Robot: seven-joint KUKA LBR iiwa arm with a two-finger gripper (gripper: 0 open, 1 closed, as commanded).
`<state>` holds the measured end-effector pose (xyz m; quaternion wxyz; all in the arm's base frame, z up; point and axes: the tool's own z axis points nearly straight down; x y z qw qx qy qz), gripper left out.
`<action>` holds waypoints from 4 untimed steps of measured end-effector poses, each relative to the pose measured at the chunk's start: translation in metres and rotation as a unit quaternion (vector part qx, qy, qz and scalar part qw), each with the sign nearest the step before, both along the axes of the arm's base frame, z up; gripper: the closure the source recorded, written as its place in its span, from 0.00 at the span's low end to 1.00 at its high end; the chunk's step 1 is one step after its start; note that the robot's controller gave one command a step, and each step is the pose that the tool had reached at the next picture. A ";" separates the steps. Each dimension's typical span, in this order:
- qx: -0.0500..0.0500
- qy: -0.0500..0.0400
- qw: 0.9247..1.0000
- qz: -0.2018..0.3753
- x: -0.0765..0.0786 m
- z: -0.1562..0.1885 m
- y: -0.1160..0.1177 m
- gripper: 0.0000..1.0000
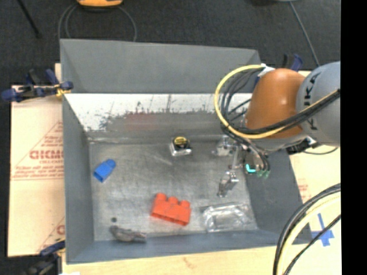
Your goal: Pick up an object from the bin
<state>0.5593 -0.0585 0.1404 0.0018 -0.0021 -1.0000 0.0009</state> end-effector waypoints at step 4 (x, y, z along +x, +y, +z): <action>0.000 -0.009 0.998 0.068 -0.053 -0.042 0.018 1.00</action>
Offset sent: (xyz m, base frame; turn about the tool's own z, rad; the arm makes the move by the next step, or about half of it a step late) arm -0.0692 -0.0431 -0.0704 -0.1908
